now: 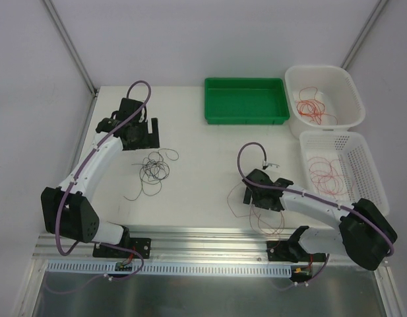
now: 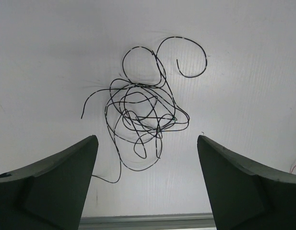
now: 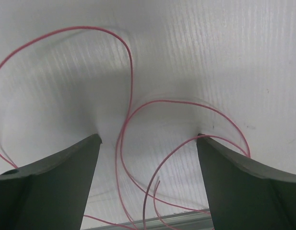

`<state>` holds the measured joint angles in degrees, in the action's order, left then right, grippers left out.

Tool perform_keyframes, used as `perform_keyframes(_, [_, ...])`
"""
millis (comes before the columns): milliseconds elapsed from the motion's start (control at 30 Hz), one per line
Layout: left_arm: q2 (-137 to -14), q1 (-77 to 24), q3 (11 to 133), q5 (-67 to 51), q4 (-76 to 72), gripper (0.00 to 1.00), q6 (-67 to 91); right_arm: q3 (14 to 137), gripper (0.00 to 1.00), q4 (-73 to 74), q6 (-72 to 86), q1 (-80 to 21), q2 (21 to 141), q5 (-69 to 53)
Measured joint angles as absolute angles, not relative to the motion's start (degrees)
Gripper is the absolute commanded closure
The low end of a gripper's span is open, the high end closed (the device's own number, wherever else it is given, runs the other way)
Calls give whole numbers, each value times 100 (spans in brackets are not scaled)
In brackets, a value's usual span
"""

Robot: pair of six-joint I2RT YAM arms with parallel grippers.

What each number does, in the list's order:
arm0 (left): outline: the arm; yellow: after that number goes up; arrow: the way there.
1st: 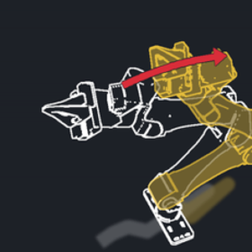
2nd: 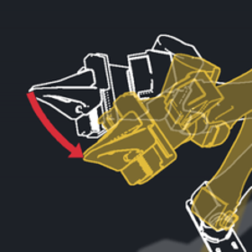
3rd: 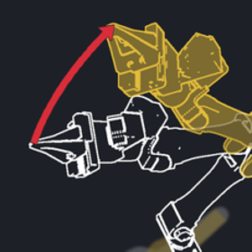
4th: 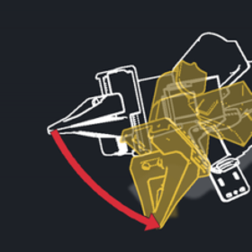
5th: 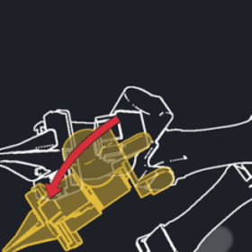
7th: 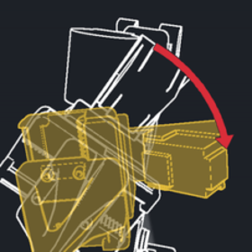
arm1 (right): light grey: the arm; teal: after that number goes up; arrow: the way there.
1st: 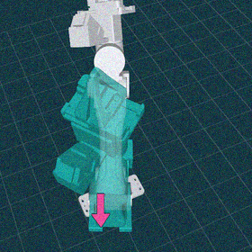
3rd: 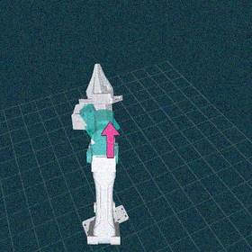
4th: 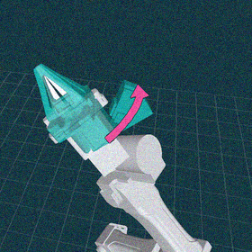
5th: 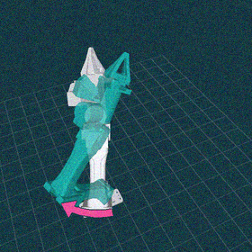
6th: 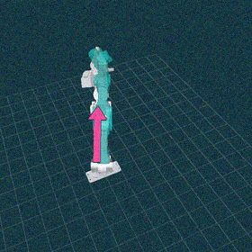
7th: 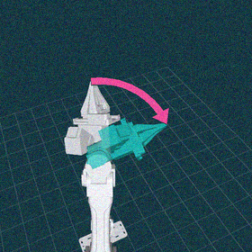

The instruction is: Untangle the cables

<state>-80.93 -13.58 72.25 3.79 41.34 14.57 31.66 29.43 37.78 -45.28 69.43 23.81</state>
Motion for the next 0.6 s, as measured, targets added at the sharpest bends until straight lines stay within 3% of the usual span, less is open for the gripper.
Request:
perform_keyframes(67, [-8023,-1358,7216,449,4104,15,1455,3216,19,2864,3771,-4536,7057,2399])
perform_keyframes(167, [-7992,-1358,7216,499,4077,16,1455,3260,36,2753,3752,-4554,7194,2447])
perform_keyframes(200, [-7992,-1358,7216,504,4075,16,1455,3273,47,2705,3745,-4560,7238,2471])
perform_keyframes(367, [-7992,-1358,7188,506,4066,16,1455,3374,76,2445,3671,-4563,7487,2609])
perform_keyframes(467, [-7992,-1358,7172,506,4060,17,1455,3413,99,2272,3588,-4563,7603,2676])
perform_keyframes(600, [-7992,-1358,7168,506,4053,17,1455,3509,99,2047,3404,-4563,7776,2700])
